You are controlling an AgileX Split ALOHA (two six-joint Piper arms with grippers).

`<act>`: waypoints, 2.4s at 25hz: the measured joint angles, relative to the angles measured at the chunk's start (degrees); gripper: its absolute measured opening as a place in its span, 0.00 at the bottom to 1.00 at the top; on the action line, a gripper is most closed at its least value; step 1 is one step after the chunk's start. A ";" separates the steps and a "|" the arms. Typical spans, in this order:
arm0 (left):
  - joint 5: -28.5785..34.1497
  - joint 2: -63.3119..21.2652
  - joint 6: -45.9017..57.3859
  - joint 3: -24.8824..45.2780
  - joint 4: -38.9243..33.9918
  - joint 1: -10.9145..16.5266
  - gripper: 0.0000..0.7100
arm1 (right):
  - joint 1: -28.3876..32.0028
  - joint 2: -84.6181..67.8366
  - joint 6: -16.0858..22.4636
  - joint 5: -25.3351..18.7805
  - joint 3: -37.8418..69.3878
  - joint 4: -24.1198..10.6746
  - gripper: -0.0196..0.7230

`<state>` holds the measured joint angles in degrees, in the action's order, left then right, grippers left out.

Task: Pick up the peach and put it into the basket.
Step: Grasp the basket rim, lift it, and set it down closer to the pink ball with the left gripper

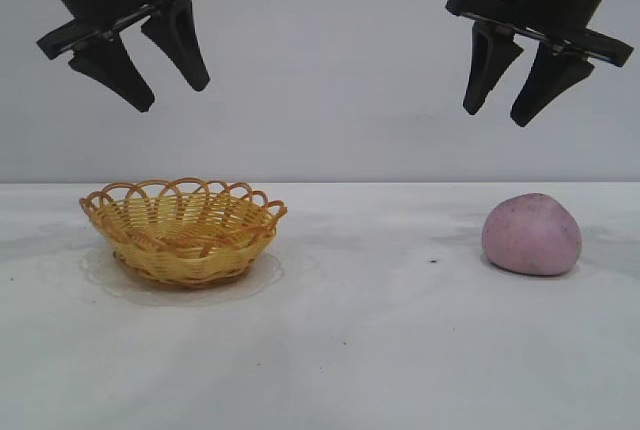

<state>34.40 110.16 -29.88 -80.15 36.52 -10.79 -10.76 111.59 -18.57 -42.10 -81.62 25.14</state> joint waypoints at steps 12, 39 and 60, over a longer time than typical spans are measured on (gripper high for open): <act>1.34 0.00 -0.14 0.00 -1.73 0.00 0.61 | 0.00 0.00 -0.10 0.00 0.00 0.00 0.53; 17.67 10.44 -3.08 -10.27 -27.47 -3.97 0.61 | 0.00 0.00 -0.31 -1.25 0.00 -0.21 0.53; 23.31 14.85 1.43 -13.65 -27.12 -3.97 0.10 | 0.00 0.00 -1.69 -1.44 0.00 -0.23 0.53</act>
<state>57.72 125.01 -28.45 -93.80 9.40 -14.76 -10.76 111.59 -20.26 -43.54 -81.62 24.91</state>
